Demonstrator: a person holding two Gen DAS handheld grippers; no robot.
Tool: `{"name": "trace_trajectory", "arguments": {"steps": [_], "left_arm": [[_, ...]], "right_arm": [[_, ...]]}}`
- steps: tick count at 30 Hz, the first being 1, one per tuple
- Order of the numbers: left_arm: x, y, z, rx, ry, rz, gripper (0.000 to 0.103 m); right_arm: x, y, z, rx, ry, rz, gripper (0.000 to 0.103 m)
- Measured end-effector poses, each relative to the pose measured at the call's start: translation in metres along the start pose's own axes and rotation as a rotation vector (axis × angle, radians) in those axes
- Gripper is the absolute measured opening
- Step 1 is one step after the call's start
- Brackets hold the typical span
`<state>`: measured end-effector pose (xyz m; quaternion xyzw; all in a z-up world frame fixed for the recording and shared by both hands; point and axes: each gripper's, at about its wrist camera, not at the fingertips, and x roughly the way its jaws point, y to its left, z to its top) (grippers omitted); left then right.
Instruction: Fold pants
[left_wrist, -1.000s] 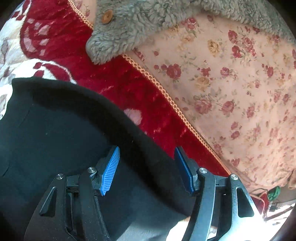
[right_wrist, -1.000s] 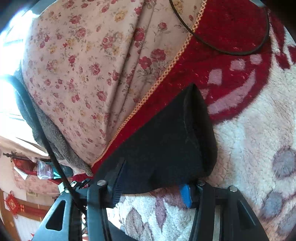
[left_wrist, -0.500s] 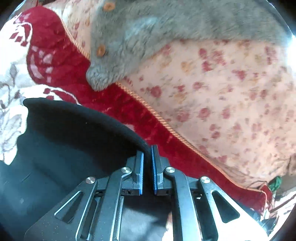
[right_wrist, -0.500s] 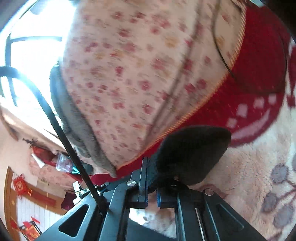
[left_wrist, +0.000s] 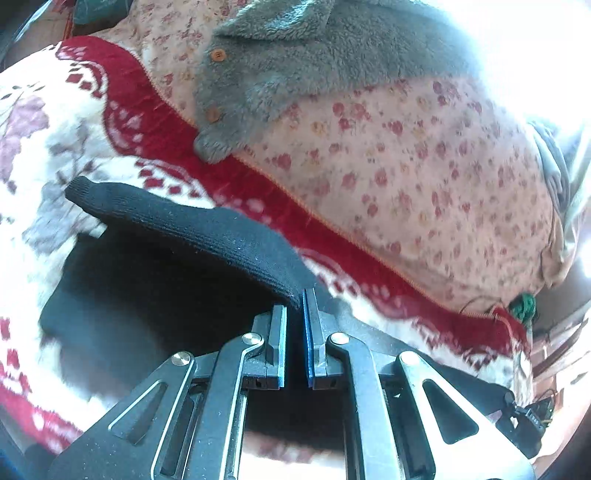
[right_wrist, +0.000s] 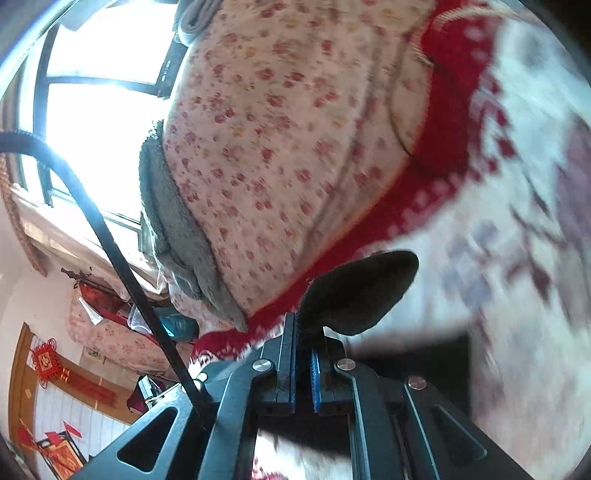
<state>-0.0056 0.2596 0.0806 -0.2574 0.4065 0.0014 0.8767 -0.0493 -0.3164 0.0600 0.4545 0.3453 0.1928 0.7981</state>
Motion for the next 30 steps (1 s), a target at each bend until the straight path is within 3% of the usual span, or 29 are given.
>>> {"name": "trace_trajectory", "arguments": {"steps": [4, 7, 14, 19, 21, 23, 25, 27, 30], "left_arm": [[0.003, 0.019, -0.030, 0.022, 0.009, 0.095, 0.006], [0.017, 0.032, -0.047, 0.000, 0.045, 0.145, 0.007], [0.007, 0.032, -0.053, -0.005, 0.010, 0.131, 0.006], [0.011, 0.031, -0.063, 0.013, 0.021, 0.173, 0.007], [0.008, 0.035, -0.066, 0.002, 0.024, 0.160, 0.007], [0.001, 0.038, -0.067, -0.021, 0.016, 0.143, 0.007], [-0.008, 0.044, -0.068, -0.052, 0.015, 0.123, 0.017], [-0.014, 0.049, -0.070, -0.082, 0.019, 0.103, 0.039], [-0.026, 0.058, -0.077, -0.139, 0.014, 0.070, 0.051]], "right_arm": [[0.003, -0.030, -0.048, 0.045, 0.074, -0.044, 0.005], [0.010, -0.050, -0.067, 0.065, 0.099, -0.126, 0.005], [0.000, -0.043, -0.072, 0.044, 0.084, -0.107, 0.005], [0.001, -0.056, -0.076, 0.066, 0.087, -0.158, 0.005], [-0.003, -0.064, -0.081, 0.135, 0.064, -0.116, 0.011], [-0.010, -0.067, -0.089, 0.173, 0.032, -0.093, 0.028], [-0.014, -0.064, -0.093, 0.157, 0.027, -0.099, 0.032], [-0.015, -0.058, -0.097, 0.140, 0.040, -0.125, 0.038], [-0.015, -0.055, -0.102, 0.149, 0.043, -0.131, 0.043]]}}
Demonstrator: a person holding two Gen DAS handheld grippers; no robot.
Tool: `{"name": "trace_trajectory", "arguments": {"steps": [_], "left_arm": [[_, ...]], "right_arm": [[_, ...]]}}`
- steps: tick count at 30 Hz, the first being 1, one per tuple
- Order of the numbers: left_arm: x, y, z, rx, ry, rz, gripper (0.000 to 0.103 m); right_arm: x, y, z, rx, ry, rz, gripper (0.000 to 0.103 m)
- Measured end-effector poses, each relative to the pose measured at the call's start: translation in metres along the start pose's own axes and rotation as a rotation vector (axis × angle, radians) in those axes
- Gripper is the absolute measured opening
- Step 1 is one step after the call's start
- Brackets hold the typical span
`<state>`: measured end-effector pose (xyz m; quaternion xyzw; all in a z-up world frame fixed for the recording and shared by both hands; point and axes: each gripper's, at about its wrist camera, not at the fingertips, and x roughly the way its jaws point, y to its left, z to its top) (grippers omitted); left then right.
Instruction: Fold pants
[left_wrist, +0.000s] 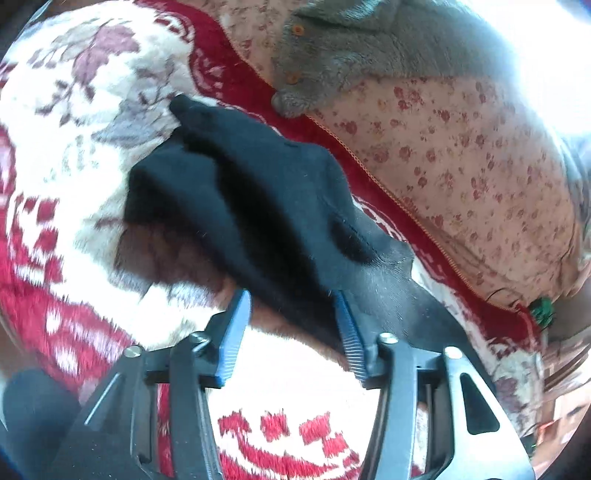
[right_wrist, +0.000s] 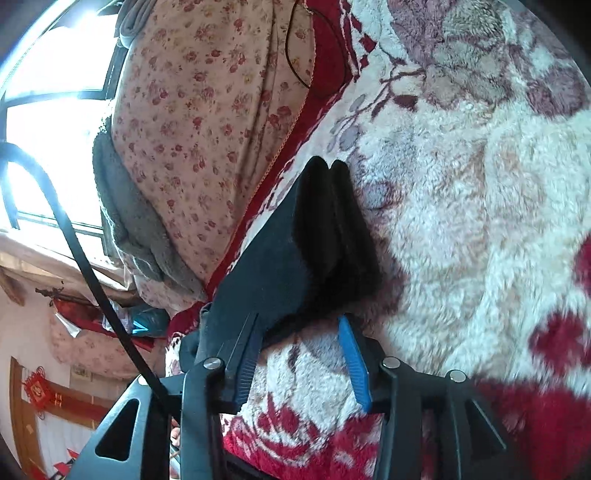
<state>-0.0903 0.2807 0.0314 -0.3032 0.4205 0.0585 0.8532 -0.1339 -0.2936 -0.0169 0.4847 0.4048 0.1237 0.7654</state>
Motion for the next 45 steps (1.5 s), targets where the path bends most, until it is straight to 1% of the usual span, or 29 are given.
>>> {"name": "trace_trajectory", "arguments": {"steps": [3, 6, 7, 10, 12, 14, 18, 22, 23, 24, 27, 32, 33, 34, 35, 36, 37, 38, 39, 40, 45], "left_arm": [[-0.005, 0.008, -0.010, -0.039, 0.002, -0.009, 0.056], [-0.004, 0.010, -0.016, -0.073, -0.001, -0.021, 0.056], [-0.002, 0.011, -0.017, -0.091, -0.003, -0.029, 0.056], [0.006, 0.009, -0.019, -0.132, -0.002, -0.048, 0.056], [0.009, 0.005, -0.018, -0.140, -0.031, -0.037, 0.056], [0.013, 0.002, -0.017, -0.154, -0.060, -0.021, 0.056], [0.027, 0.001, -0.016, -0.182, -0.062, 0.011, 0.056], [0.028, 0.000, -0.011, -0.193, -0.114, 0.031, 0.056], [0.030, 0.000, -0.009, -0.198, -0.121, 0.033, 0.058], [0.033, -0.001, -0.006, -0.205, -0.122, 0.035, 0.061], [0.039, -0.005, 0.000, -0.214, -0.130, 0.044, 0.062], [0.048, -0.011, 0.013, -0.238, -0.125, 0.027, 0.063], [0.050, -0.012, 0.015, -0.244, -0.123, 0.019, 0.063], [0.053, -0.012, 0.017, -0.241, -0.121, 0.005, 0.063], [0.054, -0.014, 0.019, -0.230, -0.117, 0.001, 0.046], [0.057, -0.017, 0.021, -0.203, -0.096, 0.011, 0.027], [0.058, -0.020, 0.021, -0.180, -0.080, 0.008, 0.024], [0.057, -0.022, 0.020, -0.165, -0.080, 0.005, 0.018], [0.054, -0.024, 0.019, -0.146, -0.079, -0.001, 0.015], [0.049, -0.026, 0.017, -0.130, -0.080, -0.012, 0.014], [0.024, -0.032, 0.000, -0.094, -0.045, -0.092, 0.014]], "right_arm": [[0.001, -0.002, -0.001, -0.003, -0.004, -0.014, 0.044], [0.009, -0.001, 0.003, 0.018, -0.028, -0.006, 0.044], [0.012, 0.001, 0.004, 0.013, -0.041, 0.001, 0.044], [0.020, 0.006, 0.008, -0.006, -0.060, -0.013, 0.045], [0.024, 0.010, 0.010, -0.017, -0.071, -0.016, 0.045], [0.027, 0.010, 0.013, 0.000, -0.080, -0.004, 0.045], [0.030, 0.007, 0.019, 0.032, -0.085, 0.028, 0.045], [0.036, 0.010, 0.024, 0.025, -0.082, 0.032, 0.045], [0.036, 0.009, 0.025, 0.023, -0.080, 0.033, 0.045], [0.038, 0.009, 0.025, 0.020, -0.077, 0.035, 0.045], [0.039, 0.008, 0.027, 0.022, -0.069, 0.039, 0.045], [0.041, 0.009, 0.028, 0.011, -0.057, 0.045, 0.045], [0.042, 0.011, 0.029, -0.004, -0.049, 0.046, 0.044], [0.044, 0.012, 0.030, -0.021, -0.046, 0.049, 0.037], [0.045, 0.011, 0.031, -0.030, -0.042, 0.054, 0.024], [0.047, 0.008, 0.033, -0.028, -0.034, 0.065, 0.018], [0.048, 0.003, 0.034, -0.011, -0.031, 0.083, 0.010], [0.048, -0.002, 0.035, 0.007, -0.031, 0.099, 0.010], [0.048, -0.006, 0.037, 0.031, -0.029, 0.135, 0.010], [0.045, -0.005, 0.038, 0.027, -0.032, 0.154, 0.010], [0.020, 0.017, 0.043, -0.077, -0.062, 0.177, 0.009]]}}
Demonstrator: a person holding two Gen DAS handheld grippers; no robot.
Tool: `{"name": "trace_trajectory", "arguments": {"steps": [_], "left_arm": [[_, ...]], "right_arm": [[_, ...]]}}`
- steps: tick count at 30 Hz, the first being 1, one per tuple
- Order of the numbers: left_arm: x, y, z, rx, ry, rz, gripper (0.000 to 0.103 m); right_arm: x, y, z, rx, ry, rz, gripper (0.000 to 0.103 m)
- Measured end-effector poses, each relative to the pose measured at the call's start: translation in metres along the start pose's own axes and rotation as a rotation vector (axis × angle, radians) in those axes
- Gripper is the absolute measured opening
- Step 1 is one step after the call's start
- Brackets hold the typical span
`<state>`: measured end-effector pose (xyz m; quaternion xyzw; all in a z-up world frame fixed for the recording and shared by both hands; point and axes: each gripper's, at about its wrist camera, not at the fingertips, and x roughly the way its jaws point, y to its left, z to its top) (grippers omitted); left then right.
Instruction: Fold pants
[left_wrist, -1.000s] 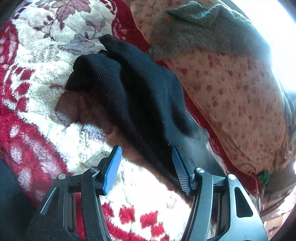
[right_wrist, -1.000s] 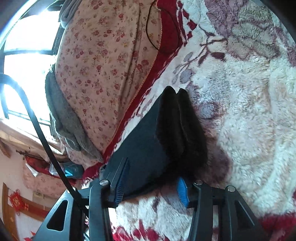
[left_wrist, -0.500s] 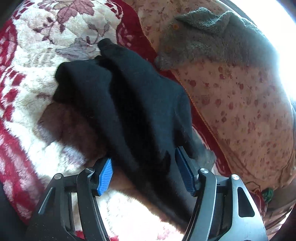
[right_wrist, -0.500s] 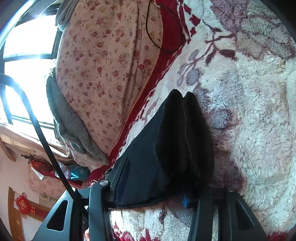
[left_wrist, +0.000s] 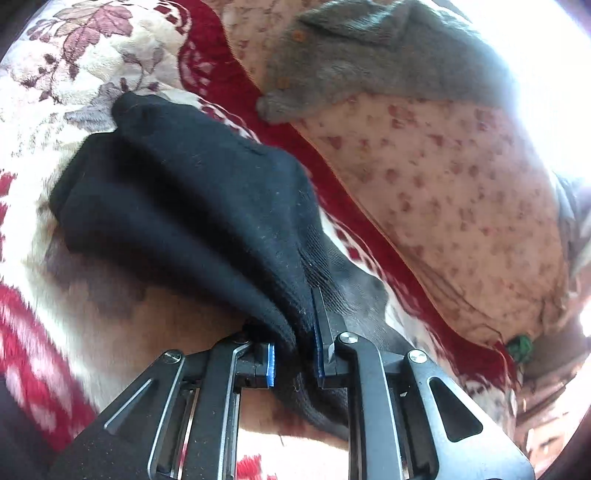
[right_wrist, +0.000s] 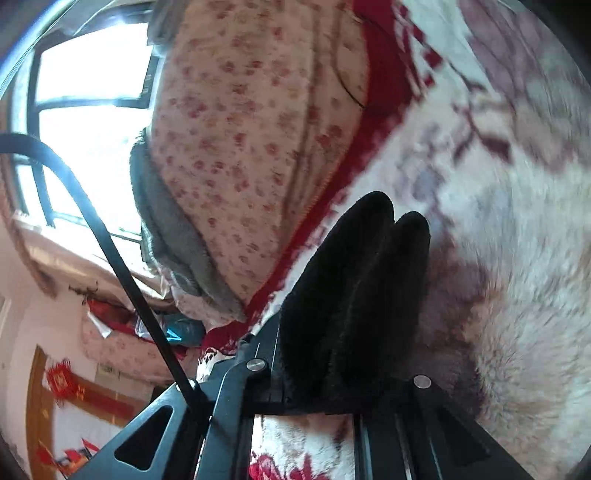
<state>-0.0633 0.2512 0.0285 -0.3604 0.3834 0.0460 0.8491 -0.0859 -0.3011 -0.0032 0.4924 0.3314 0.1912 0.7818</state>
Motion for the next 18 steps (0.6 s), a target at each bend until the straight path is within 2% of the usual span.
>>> {"name": "trace_trajectory", "arguments": {"steps": [4, 7, 9, 11, 12, 14, 17, 18], "left_arm": [[-0.011, -0.003, -0.031, 0.040, 0.058, -0.019, 0.014], [-0.009, 0.000, -0.058, 0.054, 0.080, -0.004, 0.015], [-0.002, 0.007, -0.070, 0.043, 0.089, 0.019, 0.021], [-0.003, 0.014, -0.071, 0.009, 0.079, -0.015, 0.023], [-0.004, 0.016, -0.068, 0.005, 0.098, -0.022, 0.025], [-0.012, 0.019, -0.063, -0.012, 0.111, -0.015, 0.034], [-0.039, 0.029, -0.058, -0.010, 0.064, 0.020, 0.044], [-0.049, 0.032, -0.056, 0.001, 0.045, 0.035, 0.045]], "right_arm": [[-0.034, 0.006, 0.009, -0.021, -0.059, -0.006, 0.009], [-0.055, 0.001, 0.012, -0.022, -0.080, -0.063, 0.009], [-0.058, -0.002, 0.010, -0.058, -0.068, -0.172, 0.009], [-0.048, -0.010, 0.006, -0.084, -0.014, -0.317, 0.010], [-0.042, -0.018, 0.004, -0.066, 0.015, -0.364, 0.011], [-0.042, -0.024, 0.002, -0.052, 0.027, -0.369, 0.018], [-0.054, -0.011, 0.005, -0.089, 0.015, -0.424, 0.032], [-0.059, -0.008, 0.006, -0.095, 0.011, -0.441, 0.033]]}}
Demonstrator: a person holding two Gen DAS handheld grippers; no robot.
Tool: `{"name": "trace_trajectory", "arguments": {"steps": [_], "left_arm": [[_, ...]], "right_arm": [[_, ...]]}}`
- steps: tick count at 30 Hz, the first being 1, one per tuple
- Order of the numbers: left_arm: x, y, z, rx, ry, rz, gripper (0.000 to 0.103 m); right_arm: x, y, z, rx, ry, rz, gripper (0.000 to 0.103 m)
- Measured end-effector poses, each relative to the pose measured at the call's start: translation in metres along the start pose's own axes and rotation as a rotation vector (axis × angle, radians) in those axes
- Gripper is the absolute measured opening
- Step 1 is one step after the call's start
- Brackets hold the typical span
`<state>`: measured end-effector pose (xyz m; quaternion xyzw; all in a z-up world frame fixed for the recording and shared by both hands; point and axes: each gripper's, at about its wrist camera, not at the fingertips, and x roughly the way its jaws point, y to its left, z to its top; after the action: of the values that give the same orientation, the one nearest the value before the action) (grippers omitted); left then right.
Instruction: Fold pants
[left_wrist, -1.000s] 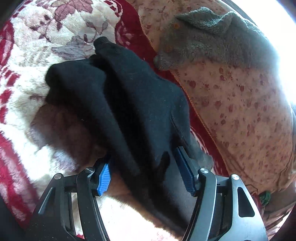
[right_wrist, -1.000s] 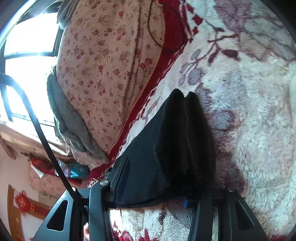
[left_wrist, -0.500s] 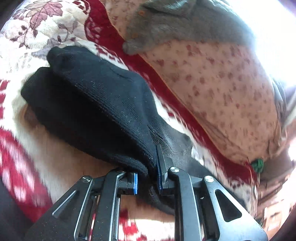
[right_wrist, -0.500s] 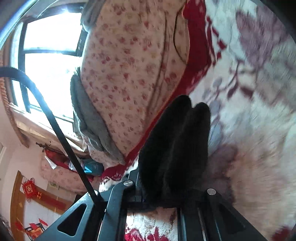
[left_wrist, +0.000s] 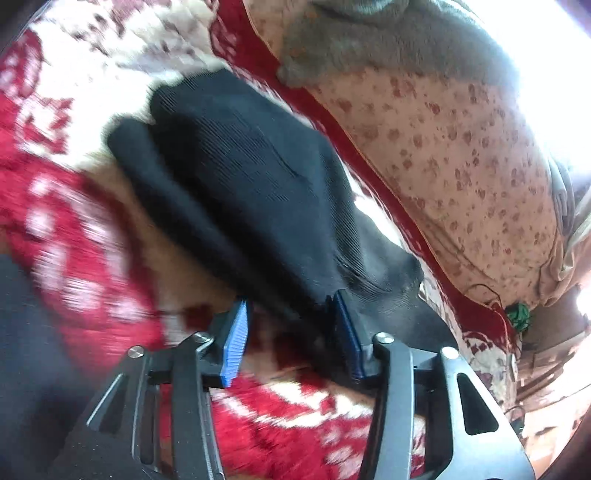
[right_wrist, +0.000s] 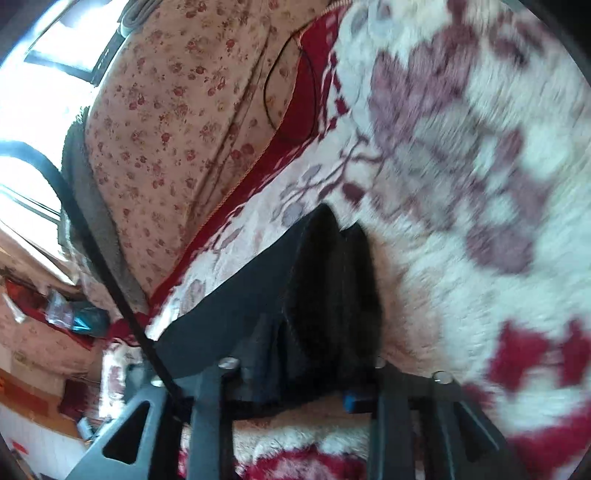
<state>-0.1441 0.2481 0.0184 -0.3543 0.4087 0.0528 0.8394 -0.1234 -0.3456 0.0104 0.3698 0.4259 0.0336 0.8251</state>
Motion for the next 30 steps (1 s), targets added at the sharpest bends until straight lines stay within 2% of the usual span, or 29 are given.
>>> {"name": "trace_trajectory", "arguments": {"steps": [4, 5, 6, 9, 12, 15, 16, 20, 24, 30], "left_arm": [[-0.037, 0.014, 0.010, 0.019, -0.094, 0.058, 0.045], [-0.043, 0.017, 0.014, 0.018, -0.110, 0.063, 0.047], [-0.049, 0.020, 0.021, 0.016, -0.126, 0.064, 0.054], [-0.056, 0.027, 0.039, 0.005, -0.170, 0.081, 0.058], [-0.053, 0.038, 0.057, -0.018, -0.169, 0.104, 0.059], [-0.042, 0.050, 0.074, -0.040, -0.154, 0.139, 0.058], [-0.035, 0.053, 0.079, -0.042, -0.137, 0.144, 0.058], [-0.022, 0.066, 0.091, -0.058, -0.107, 0.165, 0.058], [-0.016, 0.072, 0.099, -0.049, -0.091, 0.188, 0.058], [-0.008, 0.081, 0.109, -0.022, -0.059, 0.204, 0.058]], "right_arm": [[-0.031, 0.004, 0.004, 0.008, -0.041, -0.028, 0.033], [-0.038, 0.007, 0.004, -0.001, -0.052, -0.033, 0.033], [-0.042, 0.012, 0.002, -0.009, -0.054, -0.032, 0.034], [-0.046, 0.035, -0.006, -0.058, -0.032, 0.041, 0.034], [-0.033, 0.070, -0.023, -0.144, 0.048, 0.133, 0.035], [0.000, 0.117, -0.049, -0.224, 0.170, 0.287, 0.035], [0.016, 0.143, -0.063, -0.297, 0.227, 0.329, 0.035], [0.067, 0.230, -0.114, -0.553, 0.364, 0.418, 0.035], [0.112, 0.301, -0.165, -0.785, 0.436, 0.441, 0.035], [0.162, 0.357, -0.229, -0.944, 0.494, 0.446, 0.035]]}}
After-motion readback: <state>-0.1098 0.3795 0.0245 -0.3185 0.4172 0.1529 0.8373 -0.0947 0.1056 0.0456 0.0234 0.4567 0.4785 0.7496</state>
